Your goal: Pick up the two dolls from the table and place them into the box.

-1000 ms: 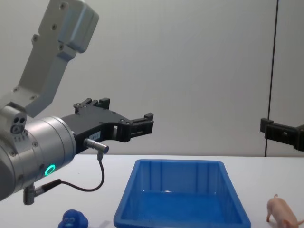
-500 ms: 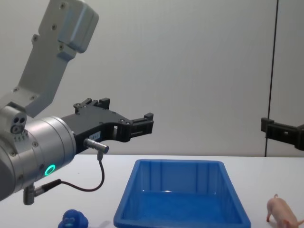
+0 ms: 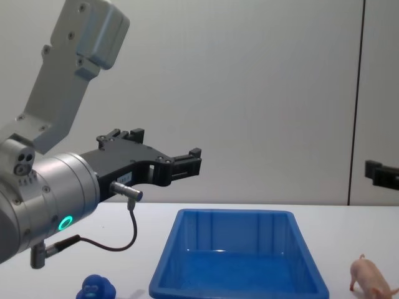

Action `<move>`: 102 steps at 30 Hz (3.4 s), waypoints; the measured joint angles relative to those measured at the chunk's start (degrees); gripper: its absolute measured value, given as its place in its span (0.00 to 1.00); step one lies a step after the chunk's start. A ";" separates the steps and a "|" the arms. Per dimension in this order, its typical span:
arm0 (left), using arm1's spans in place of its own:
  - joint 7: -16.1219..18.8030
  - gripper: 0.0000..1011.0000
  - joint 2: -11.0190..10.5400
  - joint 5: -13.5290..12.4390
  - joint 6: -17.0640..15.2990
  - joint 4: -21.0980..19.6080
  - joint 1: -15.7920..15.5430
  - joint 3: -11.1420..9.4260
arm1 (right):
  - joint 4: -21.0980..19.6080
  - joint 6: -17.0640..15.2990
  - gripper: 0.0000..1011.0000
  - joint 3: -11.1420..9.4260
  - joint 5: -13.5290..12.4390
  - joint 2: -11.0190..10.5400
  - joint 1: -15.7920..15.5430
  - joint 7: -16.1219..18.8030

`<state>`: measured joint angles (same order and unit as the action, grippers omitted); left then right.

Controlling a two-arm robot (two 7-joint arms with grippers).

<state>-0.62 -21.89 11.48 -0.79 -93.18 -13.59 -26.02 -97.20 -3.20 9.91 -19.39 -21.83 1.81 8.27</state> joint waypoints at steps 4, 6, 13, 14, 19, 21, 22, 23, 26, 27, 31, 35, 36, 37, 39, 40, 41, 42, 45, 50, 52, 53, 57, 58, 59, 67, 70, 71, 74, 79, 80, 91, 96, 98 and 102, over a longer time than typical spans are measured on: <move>0.00 0.99 0.00 0.00 0.00 0.00 0.00 0.00 | 1.22 -0.74 0.99 -0.70 -0.22 -0.83 0.48 1.40; 0.00 0.99 0.00 0.00 0.00 0.00 0.00 0.00 | 1.83 -1.15 0.99 -1.05 -0.24 -1.28 0.67 2.24; 0.00 0.99 0.00 0.00 0.00 0.00 0.00 0.00 | 3.34 -2.30 0.99 -2.20 -0.23 -2.91 0.81 4.47; 0.00 0.99 0.00 0.00 0.00 0.00 0.00 0.00 | 3.45 -2.41 0.99 -2.28 -0.21 -3.03 0.80 4.67; 0.00 0.99 0.00 0.00 0.00 0.00 0.00 0.00 | 4.08 -3.21 0.99 -3.15 -0.18 -4.29 0.39 5.89; 0.00 0.99 0.00 0.00 0.00 0.00 0.00 0.00 | 4.18 -3.36 0.99 -3.37 -0.18 -4.60 0.22 6.13; 0.00 0.99 0.00 0.00 0.00 0.00 0.00 0.00 | 4.24 -3.55 0.99 -3.63 -0.18 -4.96 0.03 6.42; 0.00 0.99 0.00 0.00 0.00 0.00 0.00 0.00 | 4.24 -3.55 0.99 -3.63 -0.18 -4.96 0.03 6.42; 0.00 0.99 0.00 0.00 0.00 0.00 0.00 0.00 | 4.35 -3.91 0.99 -4.03 -0.17 -5.56 -0.36 6.94; 0.00 0.99 0.00 0.00 -0.01 0.00 0.00 0.00 | 4.39 -4.17 0.99 -4.20 -0.17 -5.83 -0.54 7.21; 0.00 0.99 0.00 0.00 0.00 0.00 0.00 0.00 | 4.57 -4.89 0.99 -4.52 -0.08 -6.42 -0.90 7.83; 0.00 0.99 0.00 0.00 0.00 0.00 0.00 0.00 | 4.95 -5.71 0.99 -4.66 0.24 -6.83 -1.16 8.50; 0.00 0.99 0.00 0.00 0.00 0.00 0.00 0.00 | 5.16 -6.08 0.99 -4.67 0.41 -6.95 -1.23 8.81; 0.00 0.99 0.00 0.00 0.00 0.00 0.00 0.00 | 5.28 -6.18 0.99 -4.67 0.48 -6.99 -1.24 8.91; 0.00 0.99 0.00 0.00 0.00 0.00 0.00 0.00 | 5.70 -6.69 0.99 -4.66 0.84 -7.12 -1.31 9.43; 0.00 0.99 0.00 0.00 0.00 0.00 0.00 0.00 | 5.82 -6.87 0.99 -4.65 0.99 -7.15 -1.33 9.57; 0.00 0.99 0.00 0.00 0.00 0.00 0.00 0.00 | 5.95 -6.98 0.99 -4.61 1.10 -7.18 -1.35 9.79; 0.00 0.99 0.00 0.00 0.00 0.00 0.00 0.00 | 6.20 -7.22 0.99 -4.53 1.31 -7.23 -1.38 10.15; 0.00 0.99 0.00 0.00 0.00 0.00 0.00 0.00 | 6.51 -7.53 0.99 -4.40 1.64 -7.29 -1.40 10.70; 0.00 0.99 0.00 0.00 0.00 0.00 0.00 0.00 | 7.08 -8.05 0.99 -4.02 2.29 -7.29 -1.41 11.90; 0.00 0.99 0.00 0.00 0.00 0.00 0.00 0.00 | 7.26 -8.23 0.99 -3.82 2.52 -7.24 -1.39 12.39; 0.00 0.99 0.00 0.00 -0.01 0.00 0.00 0.00 | 7.32 -8.28 0.99 -3.76 2.58 -7.21 -1.37 12.52; 0.00 0.99 0.00 0.00 0.00 0.00 0.00 0.00 | 7.62 -8.54 0.99 -3.39 2.95 -7.00 -1.23 13.08; 0.00 0.99 0.00 0.00 0.00 0.00 0.00 0.00 | 7.75 -8.65 0.99 -3.27 3.07 -6.91 -1.16 13.24; 0.00 0.99 0.00 0.00 0.00 0.00 0.00 0.00 | 7.75 -8.65 0.99 -3.27 3.07 -6.91 -1.16 13.24; 0.00 0.99 0.00 0.00 0.00 0.00 0.00 0.00 | 8.71 -9.41 0.99 -2.60 3.99 -6.26 -0.41 13.37; 0.00 0.99 0.00 0.00 0.00 0.00 0.00 0.00 | 9.32 -9.85 0.99 -2.30 4.58 -5.92 0.04 13.11; 0.00 0.99 0.00 0.00 -0.01 0.00 0.00 0.00 | 9.32 -9.85 0.99 -2.30 4.58 -5.92 0.04 13.11; 0.00 0.99 0.00 0.00 0.00 0.00 0.00 0.00 | 9.75 -10.15 0.93 -2.08 5.02 -5.70 0.36 12.95; 0.00 0.99 0.00 0.00 0.00 0.00 0.00 0.00 | 10.29 -10.62 0.80 -1.80 5.69 -5.42 0.75 12.80; 0.00 0.99 0.00 0.00 0.00 0.00 0.00 0.00 | 10.47 -10.79 0.78 -1.69 5.92 -5.33 0.88 12.74; 0.00 0.99 0.00 0.00 0.00 0.00 0.00 0.00 | 10.92 -11.11 0.46 -1.33 6.59 -4.95 1.32 12.17; 0.00 0.99 0.00 0.00 0.00 0.00 0.00 0.00 | 10.56 -10.22 0.43 -1.36 6.25 -4.82 1.38 11.43; 0.00 0.99 0.00 -0.01 0.00 0.00 0.00 0.00 | 10.25 -9.49 0.43 -1.44 5.86 -4.75 1.43 10.98; 0.00 0.99 0.00 0.00 0.00 0.00 0.00 0.00 | 9.60 -8.13 0.43 -1.62 5.16 -4.59 1.64 10.25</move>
<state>-0.63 -21.89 11.48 -0.80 -93.17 -13.59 -26.02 -87.59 -11.33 8.29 -14.23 -26.42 3.45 18.51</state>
